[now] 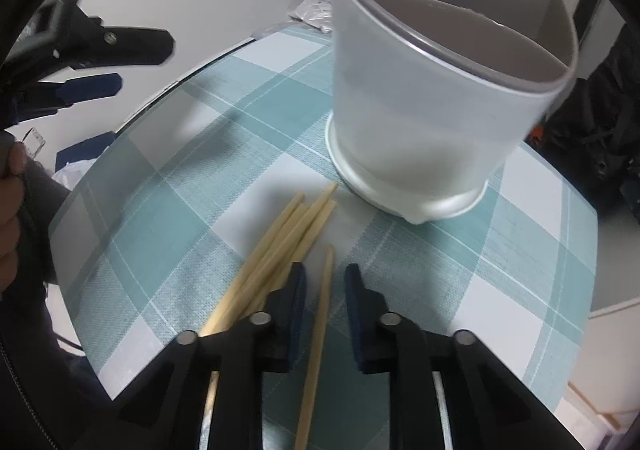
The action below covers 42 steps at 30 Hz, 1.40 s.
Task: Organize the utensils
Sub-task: 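Close the right tool on one chopstick from the pile, then grasp a chopstick with the left tool while the right tool holds its chopstick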
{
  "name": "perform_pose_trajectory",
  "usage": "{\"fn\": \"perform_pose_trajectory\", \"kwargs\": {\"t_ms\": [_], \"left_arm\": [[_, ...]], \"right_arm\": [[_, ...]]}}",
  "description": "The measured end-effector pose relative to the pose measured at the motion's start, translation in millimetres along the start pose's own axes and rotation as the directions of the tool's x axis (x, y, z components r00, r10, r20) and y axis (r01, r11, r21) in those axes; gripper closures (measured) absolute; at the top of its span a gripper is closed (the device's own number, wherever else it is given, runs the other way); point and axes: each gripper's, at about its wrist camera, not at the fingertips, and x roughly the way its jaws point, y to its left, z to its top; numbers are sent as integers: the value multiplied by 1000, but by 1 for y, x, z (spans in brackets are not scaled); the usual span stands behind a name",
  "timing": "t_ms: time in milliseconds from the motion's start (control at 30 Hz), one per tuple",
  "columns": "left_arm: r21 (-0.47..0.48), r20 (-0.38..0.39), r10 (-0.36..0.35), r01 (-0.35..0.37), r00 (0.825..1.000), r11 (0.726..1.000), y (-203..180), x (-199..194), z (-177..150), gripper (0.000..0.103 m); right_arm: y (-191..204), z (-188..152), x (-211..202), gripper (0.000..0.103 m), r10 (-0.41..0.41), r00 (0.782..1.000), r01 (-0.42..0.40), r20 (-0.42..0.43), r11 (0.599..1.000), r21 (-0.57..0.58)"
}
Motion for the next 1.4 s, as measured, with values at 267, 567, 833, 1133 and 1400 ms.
{"fn": "perform_pose_trajectory", "kwargs": {"t_ms": [267, 567, 833, 1133, 1400], "left_arm": [[-14, -98, -49, 48, 994, 999, 0, 10, -6, 15], [112, -180, -45, 66, 983, 991, -27, 19, -25, 16], [263, -253, 2, 67, 967, 962, -52, 26, -49, 16], [347, -204, 80, -4, 976, 938, -58, 25, -55, 15], [369, -216, 138, -50, 967, 928, -63, 27, -58, 15]], "right_arm": [[-13, 0, -9, 99, 49, 998, -54, 48, 992, 112], [-65, -13, -61, 99, 103, 967, -182, 231, 918, 352], [-112, -44, -81, 99, 108, 925, -303, 365, 790, 534], [-129, -51, -113, 99, 29, 876, -335, 482, 756, 562], [-123, -54, -117, 99, 2, 855, -336, 518, 763, 552]]}}
